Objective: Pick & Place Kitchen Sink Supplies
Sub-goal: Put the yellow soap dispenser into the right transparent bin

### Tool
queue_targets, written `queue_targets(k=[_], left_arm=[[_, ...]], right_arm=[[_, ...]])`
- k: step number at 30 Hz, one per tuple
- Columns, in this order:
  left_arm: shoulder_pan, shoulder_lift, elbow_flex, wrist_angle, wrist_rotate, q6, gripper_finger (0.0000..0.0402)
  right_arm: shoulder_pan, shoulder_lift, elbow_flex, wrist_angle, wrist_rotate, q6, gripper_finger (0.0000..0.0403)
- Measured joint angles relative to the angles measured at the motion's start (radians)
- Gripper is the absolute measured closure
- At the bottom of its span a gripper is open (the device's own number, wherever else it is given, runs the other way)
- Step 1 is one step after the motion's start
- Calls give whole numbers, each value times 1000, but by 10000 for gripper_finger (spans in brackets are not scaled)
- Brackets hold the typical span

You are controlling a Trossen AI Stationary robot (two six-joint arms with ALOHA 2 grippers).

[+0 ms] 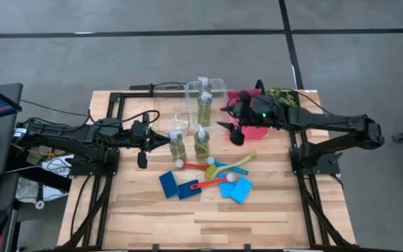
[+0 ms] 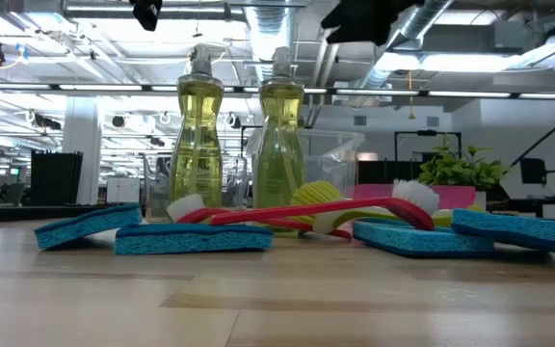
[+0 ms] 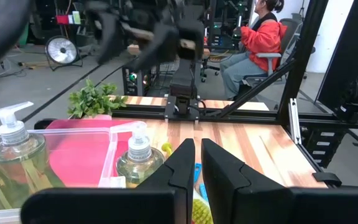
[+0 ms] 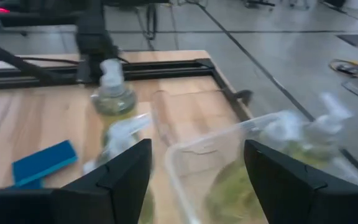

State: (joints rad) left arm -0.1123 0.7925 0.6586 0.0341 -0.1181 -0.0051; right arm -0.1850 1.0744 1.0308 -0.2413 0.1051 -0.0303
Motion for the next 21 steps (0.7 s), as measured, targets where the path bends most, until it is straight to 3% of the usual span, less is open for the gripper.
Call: queue_targets(k=[10, 21], left_arm=[[0, 0, 0, 0, 0, 0, 372], [0, 0, 0, 1, 0, 0, 372]], right_arm=[[93, -39, -276, 280, 0, 31, 154], [195, 23, -323, 470, -1, -6, 154]])
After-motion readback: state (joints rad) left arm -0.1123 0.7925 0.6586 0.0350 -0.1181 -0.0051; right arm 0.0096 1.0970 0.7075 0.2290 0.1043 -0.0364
